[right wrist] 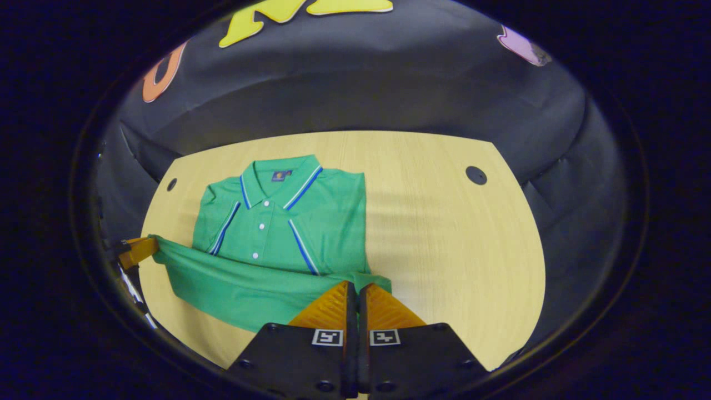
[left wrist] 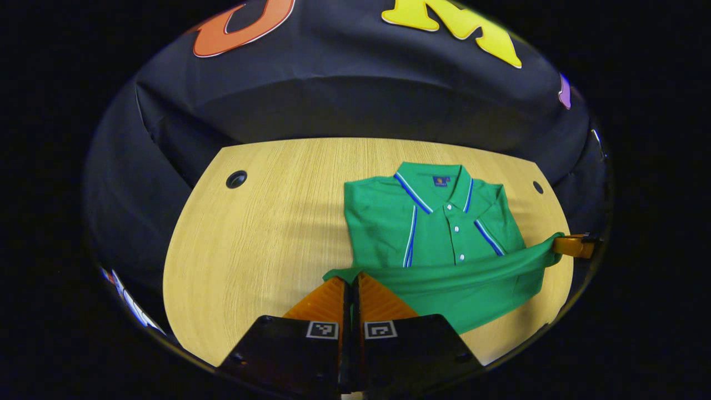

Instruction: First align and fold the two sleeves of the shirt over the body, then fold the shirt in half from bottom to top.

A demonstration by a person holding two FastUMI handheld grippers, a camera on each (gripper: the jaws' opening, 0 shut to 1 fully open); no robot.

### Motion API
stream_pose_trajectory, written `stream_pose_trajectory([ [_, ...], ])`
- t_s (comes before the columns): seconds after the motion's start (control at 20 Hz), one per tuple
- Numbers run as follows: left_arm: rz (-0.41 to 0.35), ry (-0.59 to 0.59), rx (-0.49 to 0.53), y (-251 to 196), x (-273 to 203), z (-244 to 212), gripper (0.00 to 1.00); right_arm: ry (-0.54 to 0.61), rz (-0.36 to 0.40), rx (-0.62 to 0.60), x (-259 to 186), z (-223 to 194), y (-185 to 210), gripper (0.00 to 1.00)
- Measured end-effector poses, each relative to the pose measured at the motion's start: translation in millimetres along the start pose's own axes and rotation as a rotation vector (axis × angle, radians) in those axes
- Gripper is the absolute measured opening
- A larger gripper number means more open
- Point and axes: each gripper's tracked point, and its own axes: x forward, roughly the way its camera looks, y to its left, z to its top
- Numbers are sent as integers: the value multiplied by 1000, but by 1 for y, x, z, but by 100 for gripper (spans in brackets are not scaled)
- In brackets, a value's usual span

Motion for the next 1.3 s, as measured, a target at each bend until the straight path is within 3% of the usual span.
stream_pose_trajectory([
  [0.3,26,-56,-43,4,55,36,3,-111,-23,2,60,56,2,4],
  [0.7,38,-169,-43,12,95,93,3,-310,14,69,94,131,4,2],
  [0.85,47,-215,-2,11,107,110,3,-352,15,51,105,141,4,2],
  [1.3,54,-237,85,10,142,117,4,-335,7,43,144,142,-3,5],
])
